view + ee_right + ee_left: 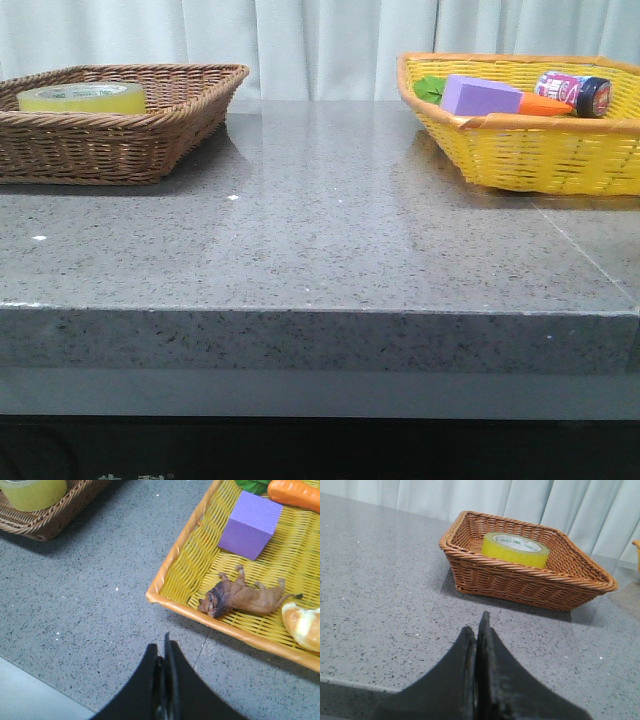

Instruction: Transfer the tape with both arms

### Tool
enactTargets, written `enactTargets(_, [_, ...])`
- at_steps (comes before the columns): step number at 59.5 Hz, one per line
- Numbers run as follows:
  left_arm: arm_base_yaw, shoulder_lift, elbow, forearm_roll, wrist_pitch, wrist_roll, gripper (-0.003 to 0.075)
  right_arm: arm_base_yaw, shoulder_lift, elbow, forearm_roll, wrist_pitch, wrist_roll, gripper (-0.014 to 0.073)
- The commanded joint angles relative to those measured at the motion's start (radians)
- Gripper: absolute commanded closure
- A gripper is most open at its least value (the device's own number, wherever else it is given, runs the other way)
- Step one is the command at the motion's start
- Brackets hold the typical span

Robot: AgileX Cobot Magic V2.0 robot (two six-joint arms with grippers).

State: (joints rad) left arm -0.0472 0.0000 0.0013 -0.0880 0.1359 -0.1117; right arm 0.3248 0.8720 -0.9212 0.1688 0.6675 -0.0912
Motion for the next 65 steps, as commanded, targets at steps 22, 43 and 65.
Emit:
enactTargets(22, [0.003, -0.026, 0.047, -0.01, -0.157, -0.01, 0.074, -0.007, -0.003, -0.025, -0.001, -0.054, -0.004, 0.0662])
enactTargets(43, [0.003, -0.025, 0.047, 0.002, -0.157, -0.008, 0.074, -0.007, -0.003, -0.025, -0.001, -0.054, -0.004, 0.0662])
enactTargets(65, [-0.001, -0.025, 0.047, 0.035, -0.167, 0.086, 0.074, -0.007, -0.003, -0.025, -0.001, -0.054, -0.004, 0.0662])
